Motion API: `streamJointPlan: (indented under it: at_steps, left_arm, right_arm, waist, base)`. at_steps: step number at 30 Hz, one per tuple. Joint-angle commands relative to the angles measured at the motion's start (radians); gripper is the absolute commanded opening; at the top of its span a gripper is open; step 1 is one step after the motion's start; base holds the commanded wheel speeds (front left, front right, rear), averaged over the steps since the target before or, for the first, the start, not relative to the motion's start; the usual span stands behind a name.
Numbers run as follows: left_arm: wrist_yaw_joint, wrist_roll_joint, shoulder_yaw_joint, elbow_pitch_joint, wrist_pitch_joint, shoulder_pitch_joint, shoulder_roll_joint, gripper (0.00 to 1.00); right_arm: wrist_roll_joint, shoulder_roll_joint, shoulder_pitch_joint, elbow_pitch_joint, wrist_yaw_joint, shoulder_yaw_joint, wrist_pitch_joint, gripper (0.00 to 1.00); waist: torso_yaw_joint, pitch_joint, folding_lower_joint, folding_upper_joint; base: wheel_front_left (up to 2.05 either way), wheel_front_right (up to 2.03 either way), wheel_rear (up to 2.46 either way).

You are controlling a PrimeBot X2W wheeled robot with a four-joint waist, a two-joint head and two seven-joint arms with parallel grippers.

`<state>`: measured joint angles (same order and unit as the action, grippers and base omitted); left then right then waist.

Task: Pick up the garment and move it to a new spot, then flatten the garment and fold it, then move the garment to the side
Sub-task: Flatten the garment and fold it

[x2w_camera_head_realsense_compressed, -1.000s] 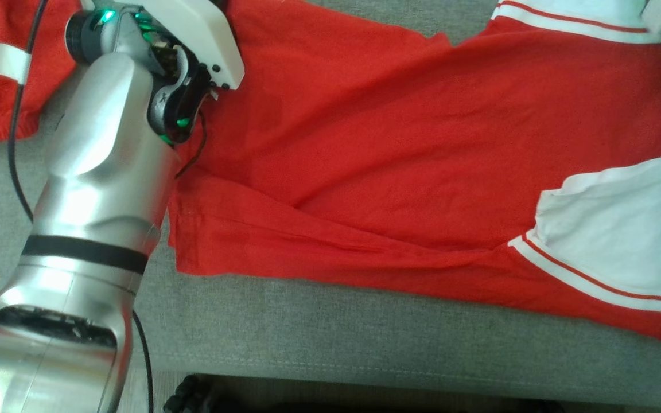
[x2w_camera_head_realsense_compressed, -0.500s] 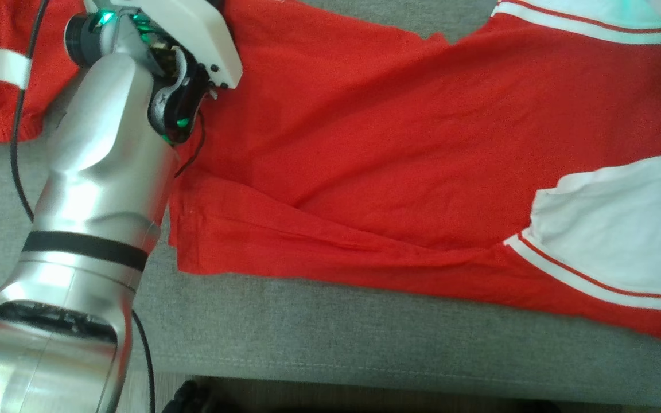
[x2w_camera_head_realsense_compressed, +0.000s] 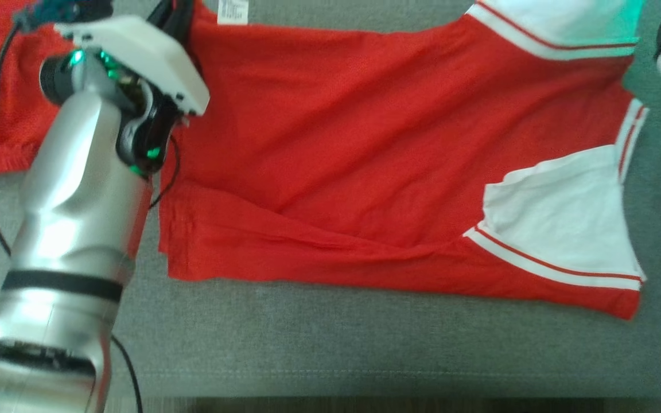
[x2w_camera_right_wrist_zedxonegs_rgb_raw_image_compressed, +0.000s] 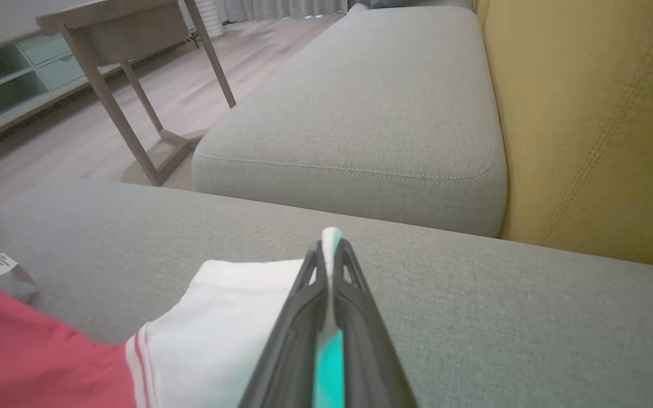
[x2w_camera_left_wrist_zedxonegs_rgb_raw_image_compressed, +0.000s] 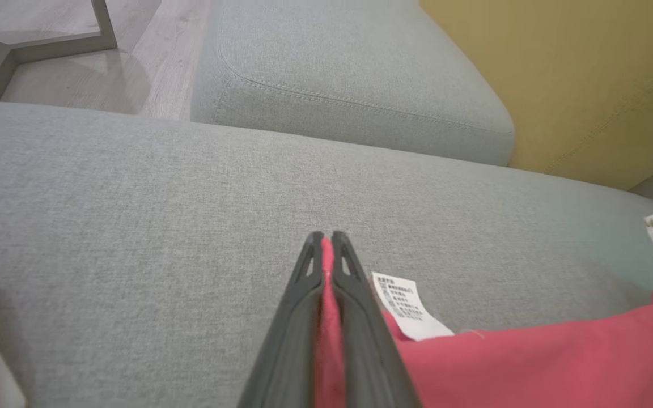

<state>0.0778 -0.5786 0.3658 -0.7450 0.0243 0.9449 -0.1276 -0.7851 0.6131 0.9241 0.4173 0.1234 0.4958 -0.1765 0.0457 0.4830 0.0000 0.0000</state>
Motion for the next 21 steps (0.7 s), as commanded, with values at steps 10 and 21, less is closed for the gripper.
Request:
streamJointPlan:
  at_steps: [10,21]
  left_arm:
    - [-0.05,-0.068,-0.091,0.272,-0.02,-0.245,-0.102,0.0]
    - [-0.131,-0.151,-0.16,0.532,0.014,-0.565,-0.145,0.0]
  right_arm:
    - [-0.08,0.004,-0.441,-0.261,0.007,-0.156,0.027,0.0]
    - [-0.027,-0.15,-0.801,-0.424,0.007,-0.278,-0.01,0.0]
  waist:
    - [-0.046,-0.091,0.0,0.0]
    - [-0.089,-0.129,0.0,0.0]
  base:
    - [0.0,0.0,0.0]
    - [0.0,0.0,0.0]
